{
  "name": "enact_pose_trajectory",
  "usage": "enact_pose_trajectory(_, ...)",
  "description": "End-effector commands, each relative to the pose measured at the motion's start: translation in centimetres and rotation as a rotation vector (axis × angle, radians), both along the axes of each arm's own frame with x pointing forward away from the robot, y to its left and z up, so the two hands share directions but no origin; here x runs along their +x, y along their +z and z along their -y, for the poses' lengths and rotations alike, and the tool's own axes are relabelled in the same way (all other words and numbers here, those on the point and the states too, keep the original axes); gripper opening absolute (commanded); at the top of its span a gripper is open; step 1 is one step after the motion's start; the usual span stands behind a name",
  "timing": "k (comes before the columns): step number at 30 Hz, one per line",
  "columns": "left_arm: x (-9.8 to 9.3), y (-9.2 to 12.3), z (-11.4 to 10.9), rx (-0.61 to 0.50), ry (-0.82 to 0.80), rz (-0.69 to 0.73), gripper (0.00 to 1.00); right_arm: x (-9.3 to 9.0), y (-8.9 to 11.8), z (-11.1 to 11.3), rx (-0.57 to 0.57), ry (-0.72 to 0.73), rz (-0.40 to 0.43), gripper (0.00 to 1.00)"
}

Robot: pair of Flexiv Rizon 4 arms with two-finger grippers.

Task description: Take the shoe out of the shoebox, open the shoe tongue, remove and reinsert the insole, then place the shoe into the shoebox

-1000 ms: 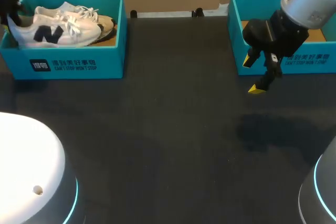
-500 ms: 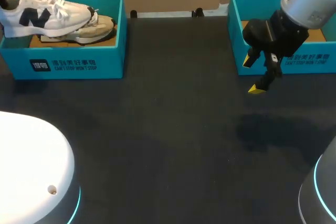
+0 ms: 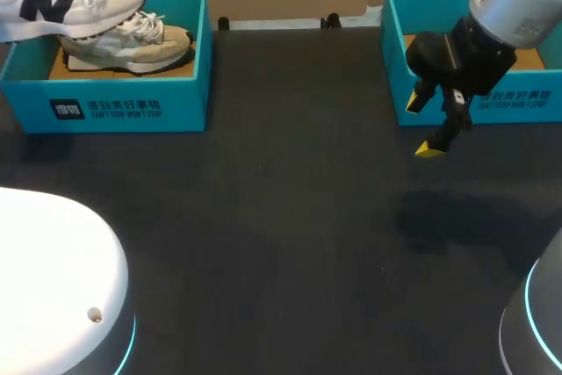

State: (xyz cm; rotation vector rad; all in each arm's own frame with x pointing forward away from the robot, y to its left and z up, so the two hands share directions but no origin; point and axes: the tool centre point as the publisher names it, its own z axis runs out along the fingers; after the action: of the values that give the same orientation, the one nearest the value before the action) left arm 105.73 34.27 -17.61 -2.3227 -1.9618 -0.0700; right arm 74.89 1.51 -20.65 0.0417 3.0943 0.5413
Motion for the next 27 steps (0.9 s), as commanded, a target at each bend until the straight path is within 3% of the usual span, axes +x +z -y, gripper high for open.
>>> enact_pose_trajectory(1, -0.3, 0.1, 0.1, 0.001, -0.001, 0.007, 0.0, 0.0, -0.1, 0.0, -0.002, 0.0, 0.001, 1.0)
enact_pose_trajectory(15, -0.3, 0.1, 0.1, 0.001, -0.001, 0.007, 0.0, 0.0, -0.1, 0.0, -0.002, 0.0, 0.001, 1.0)
enact_pose_trajectory(27, -5.9, 0.5, 2.4, -0.009, -0.021, -0.009, 0.0, 0.0, -0.1, 0.0, -0.002, 0.0, 0.001, 1.0)
